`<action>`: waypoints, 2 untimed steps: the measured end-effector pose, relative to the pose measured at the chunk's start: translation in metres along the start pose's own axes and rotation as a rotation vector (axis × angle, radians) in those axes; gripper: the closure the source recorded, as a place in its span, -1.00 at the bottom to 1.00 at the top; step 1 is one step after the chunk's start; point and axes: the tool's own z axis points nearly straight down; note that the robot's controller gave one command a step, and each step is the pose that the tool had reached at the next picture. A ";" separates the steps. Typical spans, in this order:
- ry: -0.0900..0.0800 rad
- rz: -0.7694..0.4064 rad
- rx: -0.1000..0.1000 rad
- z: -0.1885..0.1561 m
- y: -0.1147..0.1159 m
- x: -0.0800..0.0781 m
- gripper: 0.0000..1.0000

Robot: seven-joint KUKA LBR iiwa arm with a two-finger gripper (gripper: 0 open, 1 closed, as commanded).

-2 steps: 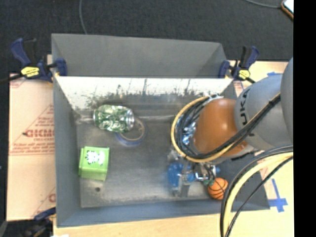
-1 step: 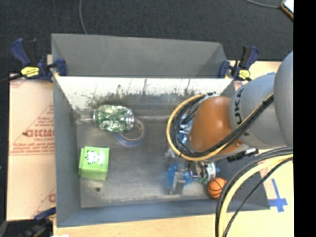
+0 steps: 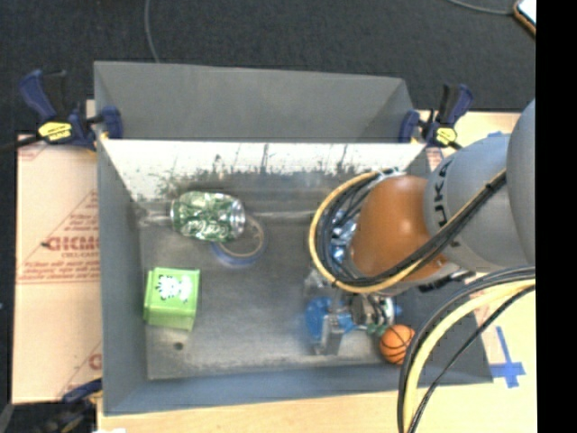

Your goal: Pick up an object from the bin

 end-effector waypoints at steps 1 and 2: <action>0.003 0.028 -0.002 0.000 -0.002 0.002 -1.00; 0.002 0.027 -0.002 0.000 -0.002 0.002 -1.00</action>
Offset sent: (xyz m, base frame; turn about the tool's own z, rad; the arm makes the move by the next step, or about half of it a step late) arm -0.0006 -0.0006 -0.0003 0.0081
